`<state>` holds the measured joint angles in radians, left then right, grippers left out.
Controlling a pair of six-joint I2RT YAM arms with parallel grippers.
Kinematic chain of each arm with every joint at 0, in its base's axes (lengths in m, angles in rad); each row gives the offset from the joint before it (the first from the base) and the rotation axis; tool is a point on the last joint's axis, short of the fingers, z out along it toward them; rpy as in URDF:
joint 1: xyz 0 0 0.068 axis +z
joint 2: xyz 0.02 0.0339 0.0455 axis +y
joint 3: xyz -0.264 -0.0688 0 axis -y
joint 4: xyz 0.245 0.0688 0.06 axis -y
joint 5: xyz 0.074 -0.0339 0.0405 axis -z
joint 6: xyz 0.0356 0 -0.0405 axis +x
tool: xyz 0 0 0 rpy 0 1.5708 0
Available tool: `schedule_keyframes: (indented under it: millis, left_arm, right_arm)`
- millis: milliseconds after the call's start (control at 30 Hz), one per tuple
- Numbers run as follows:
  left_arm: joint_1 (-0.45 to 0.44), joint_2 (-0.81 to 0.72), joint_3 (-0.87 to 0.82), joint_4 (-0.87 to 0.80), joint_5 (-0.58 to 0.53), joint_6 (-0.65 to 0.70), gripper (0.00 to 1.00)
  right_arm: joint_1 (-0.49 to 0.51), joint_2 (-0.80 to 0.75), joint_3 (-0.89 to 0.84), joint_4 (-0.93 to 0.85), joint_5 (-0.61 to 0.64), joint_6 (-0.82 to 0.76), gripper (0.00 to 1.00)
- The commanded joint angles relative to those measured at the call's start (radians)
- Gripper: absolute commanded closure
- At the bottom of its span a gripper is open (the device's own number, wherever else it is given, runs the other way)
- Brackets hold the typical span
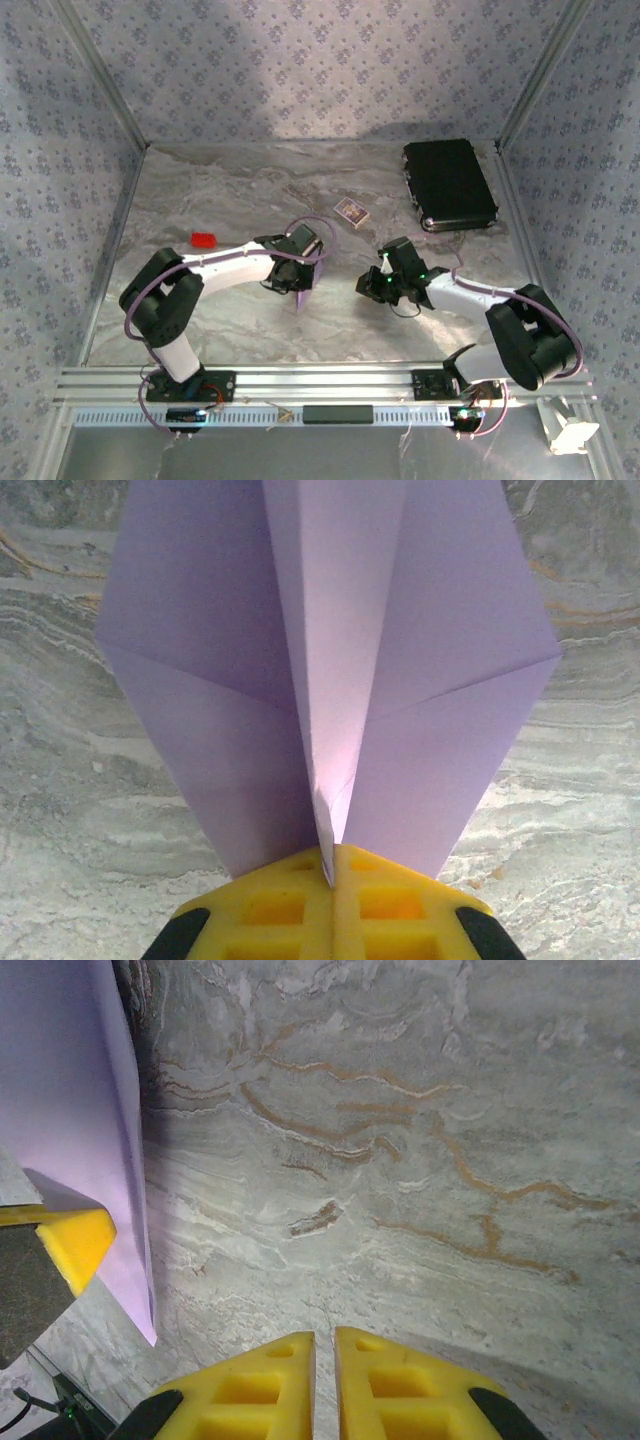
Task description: Fold a paper plane with a square sheet of paper (pick it up from the middle)
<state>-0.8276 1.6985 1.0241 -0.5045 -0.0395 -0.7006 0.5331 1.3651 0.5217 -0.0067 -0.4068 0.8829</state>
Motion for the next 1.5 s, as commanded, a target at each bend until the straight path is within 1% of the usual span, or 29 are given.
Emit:
schedule_keyframes:
  millis: [0,233,600,833,1000,1267,1467]
  left_arm:
    - [-0.010,0.015,-0.007,-0.020,-0.014,-0.011,0.93]
    - [-0.010,0.029,0.003,-0.024,-0.012,-0.007,0.89]
    - [-0.011,0.039,0.012,-0.026,-0.014,-0.004,0.88]
    - [-0.036,0.082,0.056,-0.098,-0.087,-0.004,0.87]
    - [-0.063,0.128,0.084,-0.145,-0.138,-0.008,0.84]
    - [-0.077,0.170,0.100,-0.142,-0.119,-0.031,0.83]
    - [-0.078,0.187,0.107,-0.150,-0.113,-0.065,0.80]
  right_arm:
    - [0.009,0.015,0.030,-0.030,0.017,-0.010,0.85]
    - [0.018,0.041,0.047,-0.045,0.023,-0.020,0.85]
    - [0.022,0.057,0.049,-0.042,0.021,-0.021,0.85]
    - [0.024,0.056,0.047,-0.044,0.025,-0.020,0.85]
    - [0.024,0.054,0.049,-0.050,0.027,-0.021,0.85]
    - [0.021,0.037,0.045,-0.069,0.039,-0.027,0.85]
    - [0.014,0.029,0.042,-0.074,0.041,-0.029,0.85]
